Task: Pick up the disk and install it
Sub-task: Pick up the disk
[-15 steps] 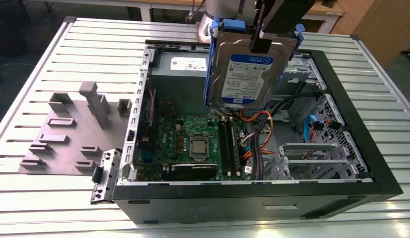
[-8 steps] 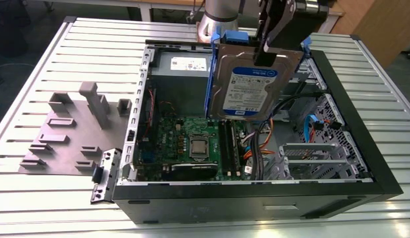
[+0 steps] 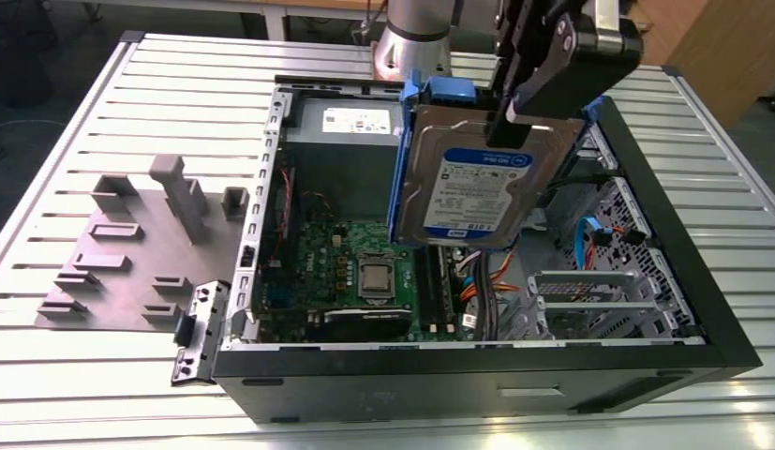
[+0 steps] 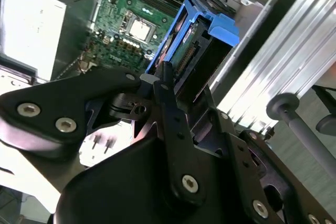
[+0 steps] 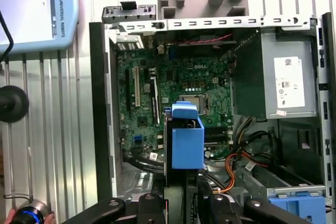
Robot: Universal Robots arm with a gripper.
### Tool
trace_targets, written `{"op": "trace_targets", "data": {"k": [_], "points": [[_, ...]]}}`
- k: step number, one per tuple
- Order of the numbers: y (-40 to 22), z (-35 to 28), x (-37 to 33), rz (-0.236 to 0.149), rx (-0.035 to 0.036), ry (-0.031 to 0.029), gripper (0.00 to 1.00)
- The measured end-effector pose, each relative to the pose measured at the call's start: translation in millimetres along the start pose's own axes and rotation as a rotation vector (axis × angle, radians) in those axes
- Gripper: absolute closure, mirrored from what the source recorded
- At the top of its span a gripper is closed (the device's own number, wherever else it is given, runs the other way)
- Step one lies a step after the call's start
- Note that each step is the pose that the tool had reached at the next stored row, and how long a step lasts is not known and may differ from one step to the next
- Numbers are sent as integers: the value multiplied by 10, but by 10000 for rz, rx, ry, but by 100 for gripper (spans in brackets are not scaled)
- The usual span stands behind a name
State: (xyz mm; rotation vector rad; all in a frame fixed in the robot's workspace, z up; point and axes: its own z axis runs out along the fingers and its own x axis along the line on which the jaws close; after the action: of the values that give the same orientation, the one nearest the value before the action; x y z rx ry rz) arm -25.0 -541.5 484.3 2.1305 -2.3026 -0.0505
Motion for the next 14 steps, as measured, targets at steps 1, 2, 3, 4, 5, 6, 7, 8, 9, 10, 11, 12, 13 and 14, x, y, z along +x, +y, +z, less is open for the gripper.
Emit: {"op": "trace_targets", "data": {"k": [1, 2, 3, 4, 5, 6, 7, 8, 9, 10, 11, 12, 13, 14], "points": [[-2, 0, 25, 0, 0, -1, 65], [-4, 0, 51, 0, 0, 0, 65], [-6, -1, 77, 0, 0, 2, 65], [-8, -2, 105, 1, 0, 4, 65], [-10, -2, 132, 0, 0, 3, 65], [-12, -3, 157, 0, 0, 4, 65], [-14, -3, 183, 0, 1, 5, 65], [-16, -4, 208, 0, 1, 6, 65], [-18, -5, 234, 1, 0, 8, 65], [-20, -5, 259, 1, 1, 8, 65], [-22, -5, 281, 1, 1, 8, 65], [-23, -6, 297, 1, 1, 11, 65], [-23, -6, 306, 2, 1, 13, 65], [-23, -6, 310, 3, 1, 13, 65]]}}
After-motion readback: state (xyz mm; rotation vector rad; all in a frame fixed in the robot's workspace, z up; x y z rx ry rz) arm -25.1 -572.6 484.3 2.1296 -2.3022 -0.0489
